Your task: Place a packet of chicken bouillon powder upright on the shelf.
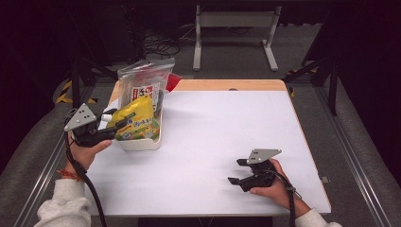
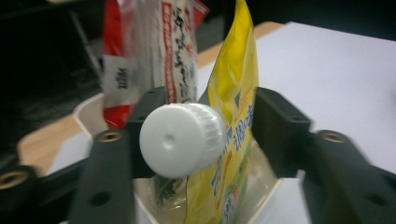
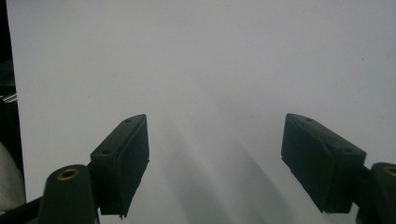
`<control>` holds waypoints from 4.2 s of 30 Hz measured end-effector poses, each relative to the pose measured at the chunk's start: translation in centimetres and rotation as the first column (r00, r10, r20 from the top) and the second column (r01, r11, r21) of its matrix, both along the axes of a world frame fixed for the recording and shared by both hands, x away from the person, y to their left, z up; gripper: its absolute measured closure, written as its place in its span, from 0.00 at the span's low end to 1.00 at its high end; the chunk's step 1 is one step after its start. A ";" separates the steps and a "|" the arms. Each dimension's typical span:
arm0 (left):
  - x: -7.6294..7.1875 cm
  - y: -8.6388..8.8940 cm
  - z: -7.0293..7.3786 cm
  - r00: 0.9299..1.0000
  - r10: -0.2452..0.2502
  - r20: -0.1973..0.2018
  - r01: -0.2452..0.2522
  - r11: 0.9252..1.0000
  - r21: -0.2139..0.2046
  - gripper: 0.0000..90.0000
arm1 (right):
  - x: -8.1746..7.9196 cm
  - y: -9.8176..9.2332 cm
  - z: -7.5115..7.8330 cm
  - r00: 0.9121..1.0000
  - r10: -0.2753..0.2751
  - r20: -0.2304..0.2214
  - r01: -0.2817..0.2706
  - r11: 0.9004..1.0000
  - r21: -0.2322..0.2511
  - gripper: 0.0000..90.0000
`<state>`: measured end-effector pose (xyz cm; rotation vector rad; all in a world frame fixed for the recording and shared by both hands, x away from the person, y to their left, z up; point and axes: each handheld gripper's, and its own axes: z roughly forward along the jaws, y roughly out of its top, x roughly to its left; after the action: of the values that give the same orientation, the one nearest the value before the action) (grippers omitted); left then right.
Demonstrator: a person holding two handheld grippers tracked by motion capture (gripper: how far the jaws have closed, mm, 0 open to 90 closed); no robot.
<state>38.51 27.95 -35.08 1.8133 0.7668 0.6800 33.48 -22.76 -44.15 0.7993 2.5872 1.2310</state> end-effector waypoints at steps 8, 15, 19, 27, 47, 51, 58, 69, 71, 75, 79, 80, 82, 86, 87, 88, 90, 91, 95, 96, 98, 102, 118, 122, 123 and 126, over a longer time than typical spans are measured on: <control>-2.5 0.1 -0.7 0.994 0.106 0.015 -0.105 0.994 -0.038 0.25 | -0.1 -0.3 0.5 0.999 -0.016 0.031 0.016 1.000 0.001 0.26; -4.6 -0.2 -1.1 0.991 0.124 0.040 -0.122 0.992 -0.040 0.18 | -0.3 -0.6 1.1 0.997 -0.037 0.074 0.037 0.999 0.005 0.26; -6.1 -0.8 -1.5 0.993 0.110 0.033 -0.109 0.993 -0.035 0.16 | -0.4 -0.7 1.4 0.994 -0.044 0.100 0.045 0.999 -0.007 0.25; -8.4 -2.9 -2.7 1.000 0.026 0.009 -0.026 1.000 -0.001 0.15 | -0.8 -0.8 2.1 0.985 -0.061 0.161 0.067 0.997 -0.031 0.25; -8.5 -8.5 -7.1 0.979 -0.163 -0.125 0.175 0.980 0.096 0.14 | -1.9 -1.7 2.7 0.960 -0.098 0.264 0.127 0.988 -0.094 0.20; -8.2 -9.7 -8.0 0.971 -0.179 -0.156 0.198 0.973 0.116 0.13 | -2.3 -2.5 2.9 0.953 -0.115 0.279 0.146 0.985 -0.094 0.19; -7.8 -11.0 -9.2 0.960 -0.208 -0.188 0.237 0.960 0.149 0.12 | -2.8 -3.8 2.7 0.947 -0.140 0.290 0.176 0.979 -0.102 0.18; -6.7 -12.0 -10.1 0.942 -0.247 -0.229 0.286 0.945 0.158 0.12 | -3.7 -5.9 1.3 0.938 -0.187 0.292 0.234 0.962 -0.138 0.15; -6.7 -12.1 -10.1 0.940 -0.251 -0.229 0.291 0.943 0.159 0.12 | -3.8 -6.0 1.1 0.937 -0.189 0.293 0.238 0.961 -0.138 0.14; -6.4 -12.2 -10.0 0.936 -0.276 -0.218 0.306 0.944 0.121 0.12 | -4.2 -6.6 0.5 0.936 -0.200 0.289 0.240 0.965 -0.110 0.13; -6.4 -12.3 -10.0 0.939 -0.273 -0.208 0.302 0.945 0.123 0.12 | -4.4 -7.0 0.6 0.929 -0.216 0.299 0.253 0.963 -0.089 0.12; -6.4 -12.3 -10.0 0.939 -0.274 -0.205 0.303 0.944 0.126 0.12 | -4.4 -7.0 0.7 0.926 -0.224 0.303 0.259 0.963 -0.078 0.12; -6.5 -12.4 -9.9 0.939 -0.276 -0.204 0.304 0.945 0.123 0.11 | -4.6 -7.2 0.9 0.918 -0.241 0.315 0.272 0.961 -0.057 0.12; -6.5 -12.3 -10.0 0.941 -0.267 -0.207 0.295 0.948 0.118 0.11 | -4.5 -7.2 0.9 0.913 -0.248 0.324 0.281 0.958 -0.057 0.12; -6.6 -12.3 -10.0 0.939 -0.270 -0.211 0.298 0.948 0.114 0.11 | -4.5 -7.1 1.0 0.912 -0.249 0.325 0.282 0.958 -0.058 0.12; -6.6 -12.2 -10.0 0.940 -0.271 -0.208 0.298 0.948 0.115 0.11 | -4.5 -7.0 1.0 0.912 -0.247 0.326 0.281 0.958 -0.060 0.12; -6.6 -12.0 -10.0 0.939 -0.275 -0.206 0.302 0.947 0.108 0.11 | -4.6 -6.8 0.9 0.915 -0.239 0.326 0.274 0.959 -0.068 0.12; -6.5 -12.0 -9.9 0.939 -0.277 -0.204 0.302 0.948 0.101 0.11 | -4.6 -6.7 0.9 0.915 -0.233 0.328 0.271 0.960 -0.073 0.12; -6.5 -11.9 -9.8 0.942 -0.273 -0.194 0.295 0.951 0.096 0.10 | -4.6 -6.4 0.8 0.915 -0.227 0.334 0.265 0.961 -0.075 0.12; -6.5 -11.9 -9.9 0.941 -0.274 -0.198 0.297 0.950 0.096 0.10 | -4.6 -6.5 0.8 0.915 -0.227 0.333 0.265 0.961 -0.073 0.12; -6.5 -12.0 -9.9 0.941 -0.276 -0.197 0.301 0.947 0.112 0.10 | -4.5 -6.5 0.8 0.915 -0.229 0.331 0.266 0.962 -0.070 0.12; -6.4 -12.2 -9.9 0.939 -0.279 -0.199 0.305 0.945 0.114 0.10 | -4.5 -6.6 0.7 0.917 -0.225 0.329 0.263 0.962 -0.076 0.12; -6.0 -12.1 -9.9 0.942 -0.270 -0.199 0.298 0.946 0.127 0.10 | -4.6 -6.6 0.6 0.915 -0.226 0.335 0.267 0.960 -0.080 0.12; -5.9 -12.2 -9.9 0.939 -0.279 -0.201 0.308 0.943 0.128 0.11 | -4.6 -6.7 0.5 0.917 -0.226 0.329 0.267 0.960 -0.085 0.12; -5.8 -12.3 -10.0 0.938 -0.282 -0.201 0.312 0.941 0.133 0.11 | -4.7 -6.7 0.4 0.914 -0.230 0.333 0.274 0.958 -0.089 0.12; -5.6 -12.3 -10.0 0.937 -0.285 -0.203 0.314 0.940 0.130 0.10 | -4.7 -6.7 0.3 0.909 -0.244 0.337 0.290 0.952 -0.093 0.12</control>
<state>32.88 15.68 -45.04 2.1072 0.5445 0.3865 28.80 -29.50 -43.80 0.8148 2.1879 0.9903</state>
